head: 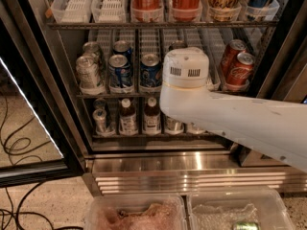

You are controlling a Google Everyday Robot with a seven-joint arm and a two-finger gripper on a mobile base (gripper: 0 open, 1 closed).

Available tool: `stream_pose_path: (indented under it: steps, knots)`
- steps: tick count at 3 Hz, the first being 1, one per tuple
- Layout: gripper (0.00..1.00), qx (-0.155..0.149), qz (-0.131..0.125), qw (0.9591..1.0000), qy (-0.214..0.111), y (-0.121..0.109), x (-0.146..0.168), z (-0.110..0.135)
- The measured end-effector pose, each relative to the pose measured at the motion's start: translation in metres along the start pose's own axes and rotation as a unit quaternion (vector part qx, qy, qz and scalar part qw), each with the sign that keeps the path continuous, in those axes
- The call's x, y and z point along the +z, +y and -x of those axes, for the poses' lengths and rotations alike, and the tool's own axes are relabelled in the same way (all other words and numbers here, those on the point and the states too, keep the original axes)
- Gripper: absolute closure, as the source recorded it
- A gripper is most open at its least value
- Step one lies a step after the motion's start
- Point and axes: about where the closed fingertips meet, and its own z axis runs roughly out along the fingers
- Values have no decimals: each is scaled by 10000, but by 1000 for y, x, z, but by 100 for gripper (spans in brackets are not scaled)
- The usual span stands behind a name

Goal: Pick green can from middle shelf of fridge

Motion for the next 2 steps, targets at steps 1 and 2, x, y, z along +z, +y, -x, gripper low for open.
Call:
stream_pose_path:
  steps: [1, 2]
  knots:
    - [100, 53, 23, 9999, -104, -4, -6, 7]
    - [100, 95, -98, 9995, -289, -20, -29, 16]
